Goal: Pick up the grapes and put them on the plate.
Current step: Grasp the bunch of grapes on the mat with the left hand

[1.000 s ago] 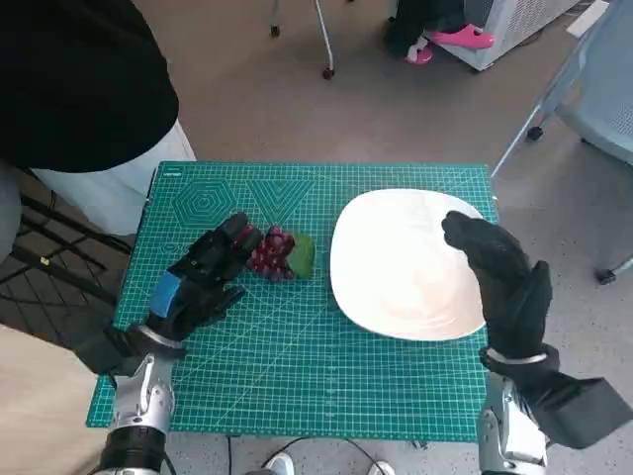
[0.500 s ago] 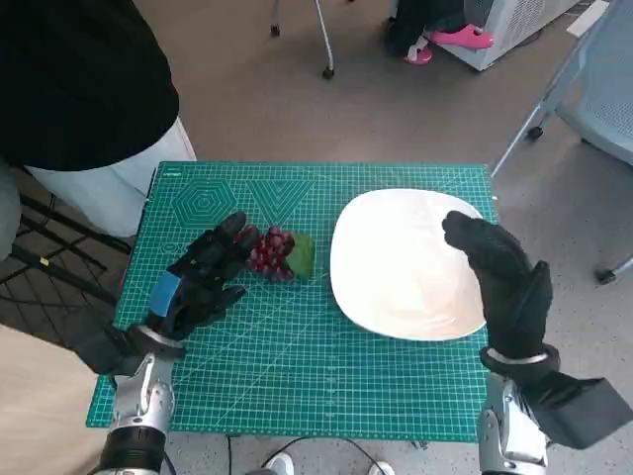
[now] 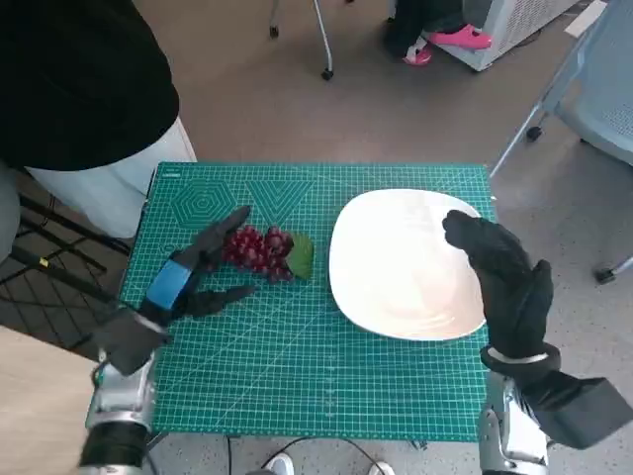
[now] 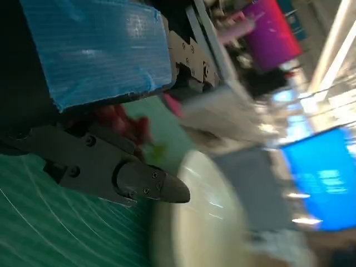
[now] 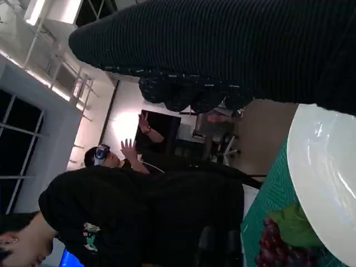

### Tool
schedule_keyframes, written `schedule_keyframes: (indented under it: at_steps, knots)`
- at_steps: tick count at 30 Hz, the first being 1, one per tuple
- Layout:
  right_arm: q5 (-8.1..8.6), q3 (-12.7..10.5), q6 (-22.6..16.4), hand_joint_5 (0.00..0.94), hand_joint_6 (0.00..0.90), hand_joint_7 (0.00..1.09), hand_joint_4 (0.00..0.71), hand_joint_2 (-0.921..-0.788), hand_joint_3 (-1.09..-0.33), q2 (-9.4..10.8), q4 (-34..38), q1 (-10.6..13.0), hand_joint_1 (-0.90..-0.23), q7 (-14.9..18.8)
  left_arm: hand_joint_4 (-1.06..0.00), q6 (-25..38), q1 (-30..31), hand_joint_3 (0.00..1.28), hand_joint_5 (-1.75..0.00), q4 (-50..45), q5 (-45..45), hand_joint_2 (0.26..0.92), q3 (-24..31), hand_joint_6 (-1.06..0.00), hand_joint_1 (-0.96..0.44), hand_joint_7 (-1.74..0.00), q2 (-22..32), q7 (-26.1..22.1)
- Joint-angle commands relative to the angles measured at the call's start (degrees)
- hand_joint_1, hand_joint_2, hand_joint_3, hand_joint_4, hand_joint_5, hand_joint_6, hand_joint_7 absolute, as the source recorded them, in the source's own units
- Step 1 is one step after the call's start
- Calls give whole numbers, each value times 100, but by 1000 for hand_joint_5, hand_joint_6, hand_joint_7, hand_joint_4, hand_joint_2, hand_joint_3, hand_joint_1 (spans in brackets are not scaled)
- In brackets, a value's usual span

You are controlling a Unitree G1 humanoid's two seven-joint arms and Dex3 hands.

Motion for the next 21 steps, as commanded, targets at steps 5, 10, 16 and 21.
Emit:
schedule_keyframes:
  at_steps: [5, 10, 16, 21]
  knots:
    - [-11, -22, 102, 0, 169, 513, 543, -921, -893, -34, 112, 7, -596, 37, -5, 1239, -800, 1, -1, -773, 2501, 737, -1121, -228, -348, -13, 607, 921]
    - [2, -26, 105, 0, 170, 514, 543, -921, -893, -39, 96, 19, -597, 47, 0, 1893, -1023, 1, 1, -788, 3049, 716, -1578, -228, -347, -7, 556, 888]
    - [10, -38, 85, 0, 172, 515, 542, -921, -893, -44, 86, 47, -598, 61, 1, 2562, -1330, 2, 1, -612, 3457, 716, -2129, -196, -391, -1, 453, 813]
    - [26, -60, 67, 1, 173, 515, 543, -921, -892, -58, 95, 68, -596, 95, 1, 2812, -1556, 2, 1, -354, 3490, 717, -2440, -182, -404, -1, 405, 747]
